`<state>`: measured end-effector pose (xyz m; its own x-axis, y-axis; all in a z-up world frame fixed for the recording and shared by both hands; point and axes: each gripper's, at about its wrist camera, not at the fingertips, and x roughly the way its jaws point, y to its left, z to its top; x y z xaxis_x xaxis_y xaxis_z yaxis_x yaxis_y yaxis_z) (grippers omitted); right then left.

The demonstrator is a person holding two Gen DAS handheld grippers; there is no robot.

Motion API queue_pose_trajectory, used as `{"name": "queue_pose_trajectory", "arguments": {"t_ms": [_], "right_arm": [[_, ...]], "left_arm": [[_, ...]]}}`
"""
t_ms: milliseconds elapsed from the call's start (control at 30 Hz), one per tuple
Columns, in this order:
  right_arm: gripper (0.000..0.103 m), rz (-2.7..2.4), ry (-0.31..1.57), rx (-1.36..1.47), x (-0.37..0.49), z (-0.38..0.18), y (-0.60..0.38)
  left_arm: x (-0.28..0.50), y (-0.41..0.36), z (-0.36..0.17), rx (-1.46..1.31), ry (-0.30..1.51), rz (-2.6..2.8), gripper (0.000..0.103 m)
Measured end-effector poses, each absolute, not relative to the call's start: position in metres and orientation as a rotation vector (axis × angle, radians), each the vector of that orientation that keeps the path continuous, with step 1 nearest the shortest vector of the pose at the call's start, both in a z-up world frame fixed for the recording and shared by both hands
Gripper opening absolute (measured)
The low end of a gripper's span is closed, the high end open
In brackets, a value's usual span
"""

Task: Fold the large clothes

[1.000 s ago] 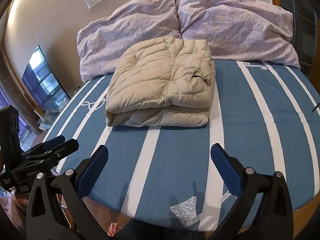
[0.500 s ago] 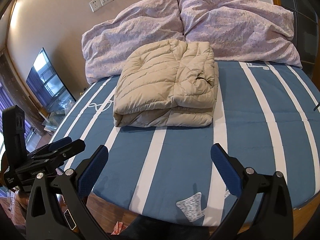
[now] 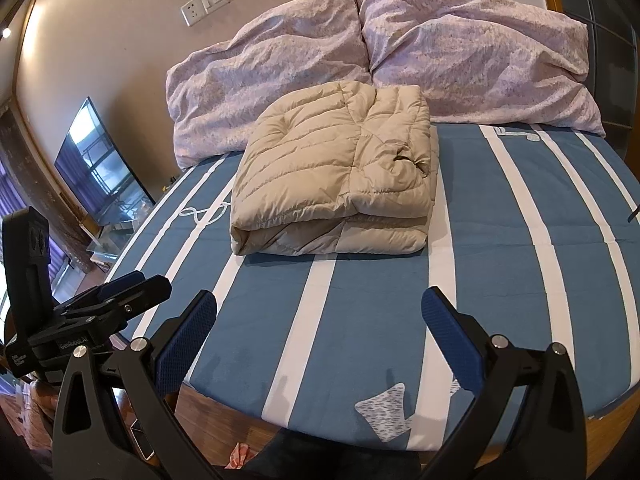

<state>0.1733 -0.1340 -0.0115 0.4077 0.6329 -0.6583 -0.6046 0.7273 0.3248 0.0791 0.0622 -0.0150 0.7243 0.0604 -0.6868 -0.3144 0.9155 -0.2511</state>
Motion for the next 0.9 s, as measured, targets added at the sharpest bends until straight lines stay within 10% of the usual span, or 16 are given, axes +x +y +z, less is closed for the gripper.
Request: {"name": "queue_pose_trajectory", "arguments": {"t_ms": [900], "right_arm": [[0.102, 0.784, 0.835, 0.041, 0.1719, -0.0083, -0.1364]], "left_arm": [[0.0850, 0.0577, -0.0124, -0.356, 0.734, 0.194, 0.101]]}}
